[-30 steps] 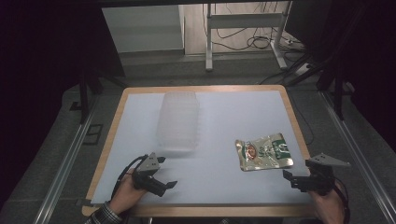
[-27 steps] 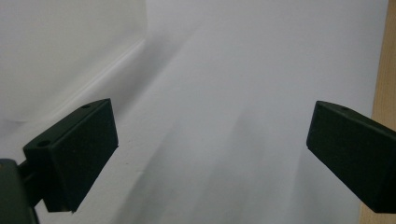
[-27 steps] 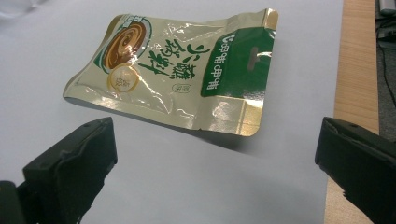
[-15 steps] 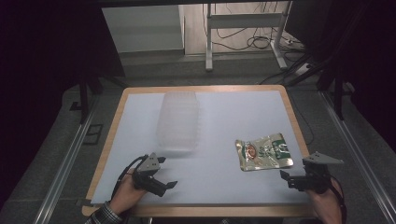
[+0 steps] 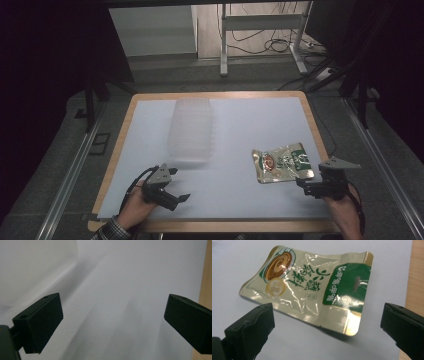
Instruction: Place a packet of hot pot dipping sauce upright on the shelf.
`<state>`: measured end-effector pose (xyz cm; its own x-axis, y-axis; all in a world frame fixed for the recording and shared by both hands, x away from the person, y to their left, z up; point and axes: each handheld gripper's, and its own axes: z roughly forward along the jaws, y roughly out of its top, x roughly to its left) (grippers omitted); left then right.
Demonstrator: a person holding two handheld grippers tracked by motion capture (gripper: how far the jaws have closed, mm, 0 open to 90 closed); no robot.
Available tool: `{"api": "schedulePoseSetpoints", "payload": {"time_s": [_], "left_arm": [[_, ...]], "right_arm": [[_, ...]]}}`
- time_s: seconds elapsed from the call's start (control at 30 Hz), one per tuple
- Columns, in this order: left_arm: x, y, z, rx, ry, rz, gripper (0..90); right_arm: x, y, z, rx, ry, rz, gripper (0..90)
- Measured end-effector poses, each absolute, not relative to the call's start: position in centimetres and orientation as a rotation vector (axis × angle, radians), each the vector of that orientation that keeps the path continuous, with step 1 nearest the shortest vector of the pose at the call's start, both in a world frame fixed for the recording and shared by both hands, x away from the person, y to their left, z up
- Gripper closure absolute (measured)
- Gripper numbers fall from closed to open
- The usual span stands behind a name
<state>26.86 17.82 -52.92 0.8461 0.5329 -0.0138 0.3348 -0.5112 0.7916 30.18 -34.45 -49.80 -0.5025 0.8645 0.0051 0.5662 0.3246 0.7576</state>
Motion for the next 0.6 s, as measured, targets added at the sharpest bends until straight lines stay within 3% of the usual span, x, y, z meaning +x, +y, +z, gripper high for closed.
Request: {"api": "schedulePoseSetpoints", "payload": {"time_s": [0.6], "left_arm": [[26.9, 17.8, -52.9, 2.151, 0.632, 0.290, 2.1]], "right_arm": [[33.9, -34.1, -50.8, 1.255, 2.229, 0.984, 0.0]]}}
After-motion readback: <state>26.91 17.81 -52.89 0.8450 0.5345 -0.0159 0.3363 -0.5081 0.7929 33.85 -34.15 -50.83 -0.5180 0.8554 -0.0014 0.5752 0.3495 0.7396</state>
